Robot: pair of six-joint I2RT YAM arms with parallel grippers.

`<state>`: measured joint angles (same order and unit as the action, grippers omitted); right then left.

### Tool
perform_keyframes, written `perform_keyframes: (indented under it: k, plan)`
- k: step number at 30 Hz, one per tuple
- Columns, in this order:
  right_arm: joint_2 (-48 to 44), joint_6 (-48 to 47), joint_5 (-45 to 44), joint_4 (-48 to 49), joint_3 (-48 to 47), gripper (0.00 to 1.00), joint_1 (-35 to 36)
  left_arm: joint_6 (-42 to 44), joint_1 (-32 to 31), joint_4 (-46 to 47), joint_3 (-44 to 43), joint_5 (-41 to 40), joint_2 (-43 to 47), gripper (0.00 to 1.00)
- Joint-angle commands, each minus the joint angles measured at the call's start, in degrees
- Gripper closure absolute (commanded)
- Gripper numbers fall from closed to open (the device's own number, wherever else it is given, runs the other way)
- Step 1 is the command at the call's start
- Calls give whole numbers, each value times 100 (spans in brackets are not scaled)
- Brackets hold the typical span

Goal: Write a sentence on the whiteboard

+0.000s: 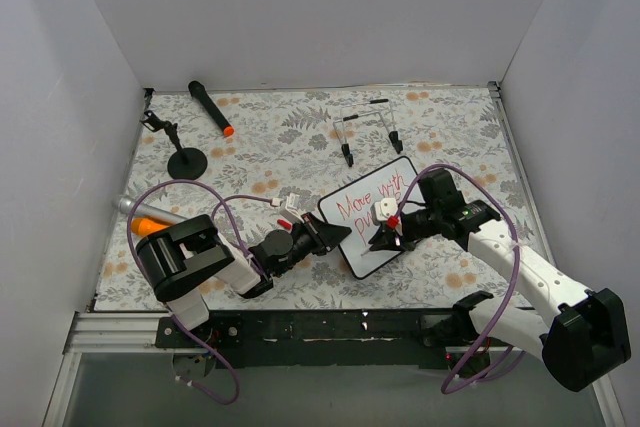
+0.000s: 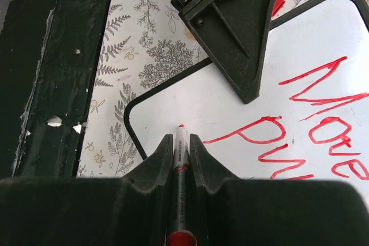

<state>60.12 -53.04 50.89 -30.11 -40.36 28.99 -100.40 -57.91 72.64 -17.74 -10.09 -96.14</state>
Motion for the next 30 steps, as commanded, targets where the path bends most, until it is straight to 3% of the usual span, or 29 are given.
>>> perform_keyframes:
  k: [1, 21, 30]
  plan:
    - [9, -233, -53, -223, 81, 99, 36, 20, -10, 831, -160, -72, 51, 100]
    - [88, -629, -36, -821, 107, 99, 150, 20, -10, 910, -134, -64, -1, 100]
    - [114, -559, 245, -997, -332, 99, 72, 20, -10, 998, -90, -20, -80, 100]
